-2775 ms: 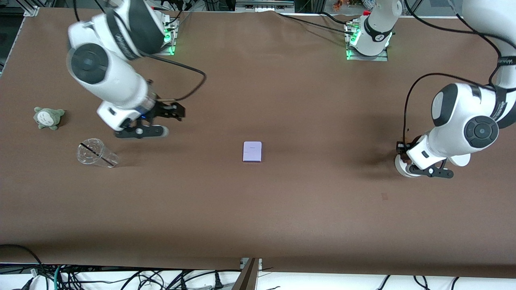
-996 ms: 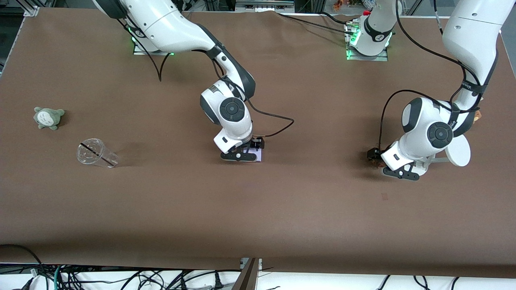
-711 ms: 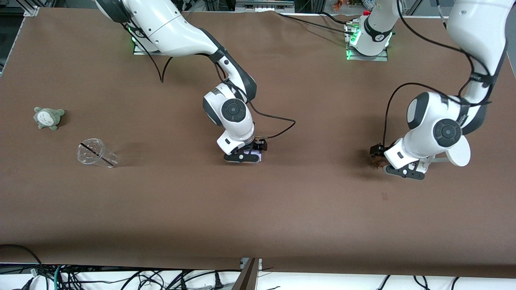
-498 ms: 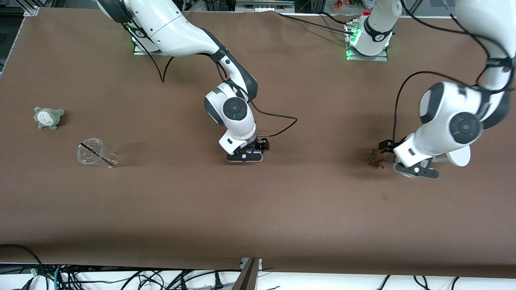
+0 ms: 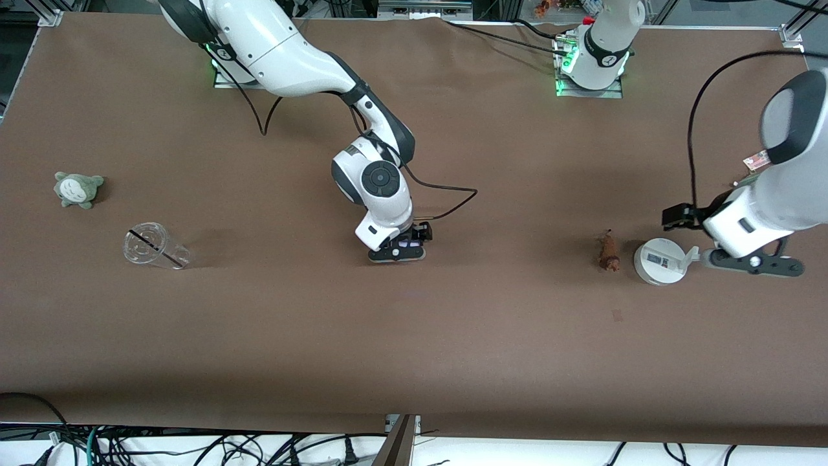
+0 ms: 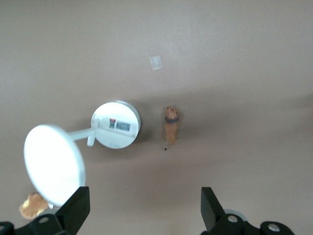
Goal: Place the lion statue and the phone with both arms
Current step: 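Open the left gripper and withdraw while the right gripper lifts the phone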
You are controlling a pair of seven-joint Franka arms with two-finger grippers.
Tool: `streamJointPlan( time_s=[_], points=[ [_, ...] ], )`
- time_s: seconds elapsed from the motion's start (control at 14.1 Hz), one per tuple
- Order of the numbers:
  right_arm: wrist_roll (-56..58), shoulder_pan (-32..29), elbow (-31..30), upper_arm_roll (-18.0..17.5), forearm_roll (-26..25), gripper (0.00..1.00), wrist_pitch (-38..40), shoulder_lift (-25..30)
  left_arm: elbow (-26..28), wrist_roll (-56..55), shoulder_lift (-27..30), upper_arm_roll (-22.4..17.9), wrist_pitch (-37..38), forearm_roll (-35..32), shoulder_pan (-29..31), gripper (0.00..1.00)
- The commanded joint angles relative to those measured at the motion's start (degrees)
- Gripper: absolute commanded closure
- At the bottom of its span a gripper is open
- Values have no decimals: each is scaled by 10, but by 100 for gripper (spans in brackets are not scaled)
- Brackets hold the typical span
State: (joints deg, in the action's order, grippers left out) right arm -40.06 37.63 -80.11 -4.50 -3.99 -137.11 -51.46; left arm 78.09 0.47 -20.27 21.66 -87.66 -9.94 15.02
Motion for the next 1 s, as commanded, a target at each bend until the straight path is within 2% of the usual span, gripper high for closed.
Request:
streamJointPlan(
  time_s=[0.0,0.21,0.28,0.36,0.43,0.71,0.78,0.85,0.92],
  points=[
    [2,6,18,5,-7,0,-11,-15,-66,9,4,-2,56,17,1,0],
    [1,6,18,5,-7,1,-11,-15,-75,7,4,-4,79,15,1,0],
    [1,5,17,5,-7,12,-11,-15,-76,2,4,-5,79,17,0,0],
    [4,5,18,5,-7,45,-11,-15,-76,-1,4,-7,78,19,1,0],
    [5,3,18,5,-7,68,-11,-14,-77,-3,3,-7,77,21,1,0],
    [9,-3,14,5,-5,82,6,12,-63,-7,35,-14,73,40,-7,0],
    [10,-9,14,5,-5,84,39,29,-48,-4,49,-25,72,47,-13,0],
    [12,-11,14,5,-5,86,71,49,-28,-4,67,-53,63,55,-37,0],
    [13,-16,14,5,-5,88,103,70,-2,-5,90,-102,40,61,-76,0]
  ],
)
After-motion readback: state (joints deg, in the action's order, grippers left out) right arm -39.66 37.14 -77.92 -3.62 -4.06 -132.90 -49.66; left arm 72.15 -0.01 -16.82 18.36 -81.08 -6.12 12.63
